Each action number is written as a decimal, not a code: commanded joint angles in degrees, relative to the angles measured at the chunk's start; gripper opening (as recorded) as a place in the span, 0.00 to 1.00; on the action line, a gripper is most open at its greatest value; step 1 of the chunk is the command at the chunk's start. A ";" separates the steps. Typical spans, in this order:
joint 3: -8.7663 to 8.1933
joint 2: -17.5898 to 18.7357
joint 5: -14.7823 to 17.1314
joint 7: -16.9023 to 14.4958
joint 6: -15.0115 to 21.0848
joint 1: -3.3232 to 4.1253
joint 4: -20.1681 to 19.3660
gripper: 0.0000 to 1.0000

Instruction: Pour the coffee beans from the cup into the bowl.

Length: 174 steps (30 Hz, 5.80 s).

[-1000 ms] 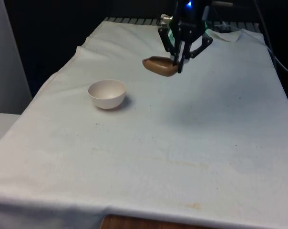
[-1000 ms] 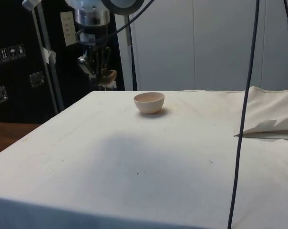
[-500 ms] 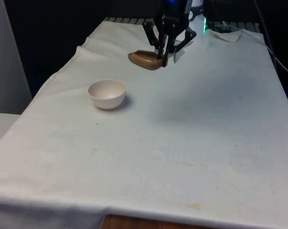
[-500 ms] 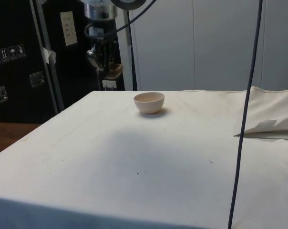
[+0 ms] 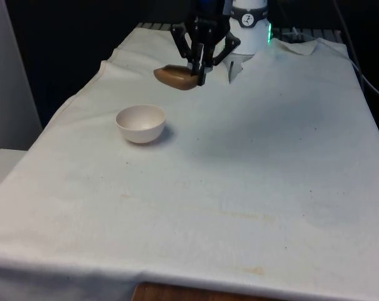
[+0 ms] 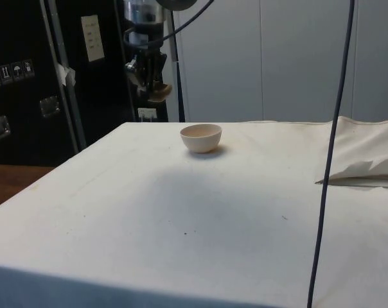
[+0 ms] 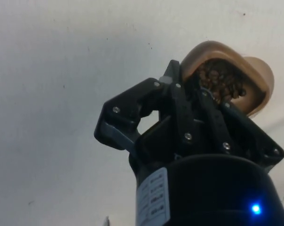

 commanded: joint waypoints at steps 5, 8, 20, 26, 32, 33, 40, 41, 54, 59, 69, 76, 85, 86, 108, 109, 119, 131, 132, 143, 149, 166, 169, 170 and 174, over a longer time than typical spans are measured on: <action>-0.52 -0.74 4.53 -3.95 1.78 -0.74 -1.15 0.00; -1.49 -0.40 4.76 -4.35 1.32 -0.23 -0.74 0.00; -3.95 -2.23 10.08 -10.71 2.18 -0.92 -3.44 0.00; -5.04 -2.46 13.18 -13.87 1.95 -1.03 -3.84 0.00; -6.25 -2.35 18.39 -18.51 1.49 -1.15 -3.84 0.00; -6.76 -2.06 17.36 -17.70 1.49 -0.74 -3.61 0.00; -8.08 -2.06 22.63 -22.46 1.26 -0.74 -3.72 0.00; -7.68 -2.46 24.29 -23.78 0.86 -1.20 -3.95 0.00; -9.91 -2.23 33.92 -32.14 -0.52 -1.32 -3.67 0.00; -11.00 -2.12 38.27 -35.87 -1.43 -1.38 -3.50 0.00; -13.01 -1.89 45.21 -42.00 -3.50 -1.49 -3.15 0.00; -14.67 -1.43 49.85 -46.12 -5.39 -1.49 -2.75 0.00; -17.25 -0.29 55.41 -51.17 -8.71 -1.55 -1.95 0.00; -17.53 -0.11 56.04 -51.74 -9.11 -1.55 -1.83 0.00; -23.84 3.78 67.84 -61.76 -19.31 -1.78 0.57 0.00; -24.06 3.95 68.24 -62.17 -19.77 -1.83 0.69 0.00; -26.64 6.25 72.77 -65.60 -24.87 -2.06 1.83 0.00; -29.51 8.71 77.12 -68.70 -30.83 -2.35 3.09 0.00; -30.02 9.05 77.92 -69.21 -32.03 -2.41 3.27 0.00; -31.57 10.08 81.70 -71.33 -36.27 -2.12 3.38 0.00; -31.57 10.20 83.19 -72.25 -37.47 -1.95 2.92 0.00; -31.74 10.43 86.29 -75.17 -40.74 -1.72 1.09 0.00; -31.80 10.08 87.09 -75.80 -41.42 -1.78 0.34 0.00; -31.86 10.08 87.20 -75.92 -41.65 -1.78 0.23 0.00; -32.03 10.20 87.89 -76.72 -42.97 -1.95 -0.34 0.00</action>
